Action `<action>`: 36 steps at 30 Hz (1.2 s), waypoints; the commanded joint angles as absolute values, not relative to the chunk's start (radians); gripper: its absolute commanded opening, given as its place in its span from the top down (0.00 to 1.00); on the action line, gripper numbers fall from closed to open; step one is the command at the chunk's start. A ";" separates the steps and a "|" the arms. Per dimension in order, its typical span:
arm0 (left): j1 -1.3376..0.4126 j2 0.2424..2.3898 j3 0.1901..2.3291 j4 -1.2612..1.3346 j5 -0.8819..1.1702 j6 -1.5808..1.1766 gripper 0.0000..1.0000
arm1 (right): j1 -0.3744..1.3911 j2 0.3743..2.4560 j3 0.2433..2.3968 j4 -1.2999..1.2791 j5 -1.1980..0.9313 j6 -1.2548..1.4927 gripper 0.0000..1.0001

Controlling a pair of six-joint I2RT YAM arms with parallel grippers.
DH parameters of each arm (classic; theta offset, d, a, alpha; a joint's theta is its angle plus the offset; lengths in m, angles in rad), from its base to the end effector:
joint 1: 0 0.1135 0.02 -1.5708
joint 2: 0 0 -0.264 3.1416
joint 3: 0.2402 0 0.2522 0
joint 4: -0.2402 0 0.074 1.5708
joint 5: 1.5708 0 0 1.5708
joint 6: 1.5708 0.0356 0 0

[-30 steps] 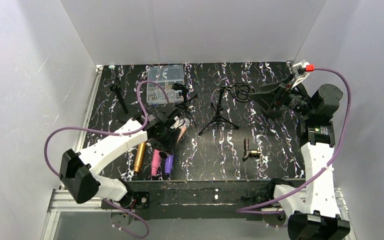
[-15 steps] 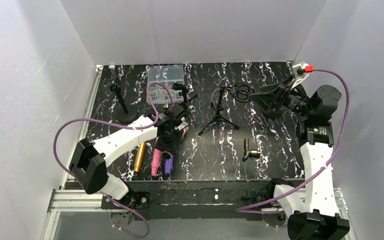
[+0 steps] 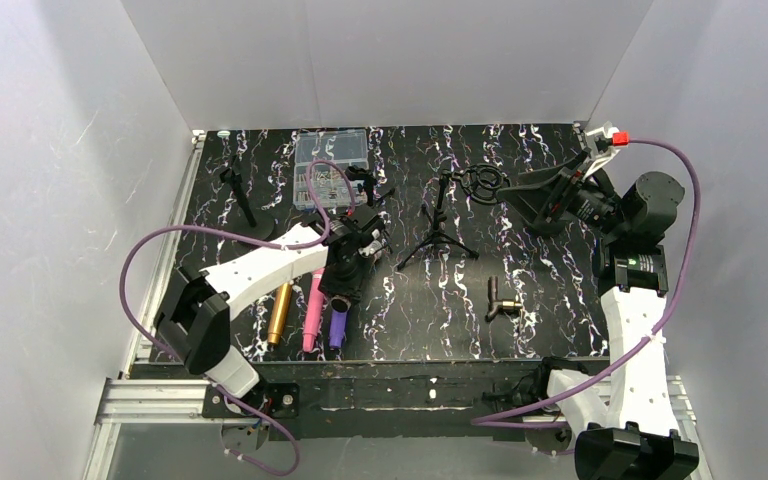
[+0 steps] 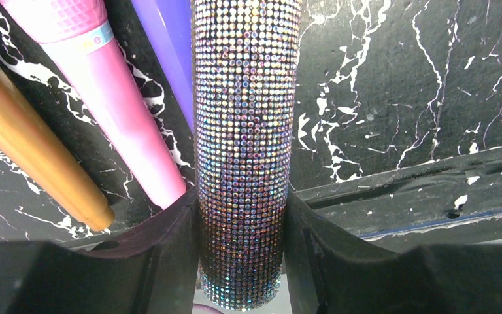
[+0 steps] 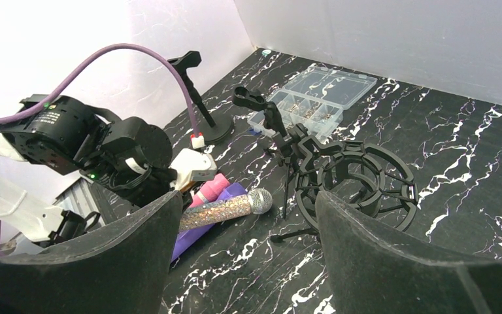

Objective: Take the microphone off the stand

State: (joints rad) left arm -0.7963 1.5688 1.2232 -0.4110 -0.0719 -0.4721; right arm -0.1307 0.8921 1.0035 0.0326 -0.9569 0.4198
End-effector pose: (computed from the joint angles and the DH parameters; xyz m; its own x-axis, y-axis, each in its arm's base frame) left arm 0.2465 -0.2483 0.2758 -0.7352 0.1028 -0.6701 0.3841 0.8776 -0.2868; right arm 0.1868 0.0048 0.4194 -0.1664 0.2587 -0.9515 -0.7218 0.6255 0.2962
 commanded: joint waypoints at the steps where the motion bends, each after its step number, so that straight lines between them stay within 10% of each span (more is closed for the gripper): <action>1: -0.802 1.586 1.248 -0.504 -0.101 -0.468 1.00 | -0.134 0.888 1.010 0.091 -0.973 0.433 0.17; 36: -0.875 1.802 1.228 -0.513 -0.001 -0.653 1.00 | -0.134 0.852 1.001 0.107 -1.010 0.483 0.18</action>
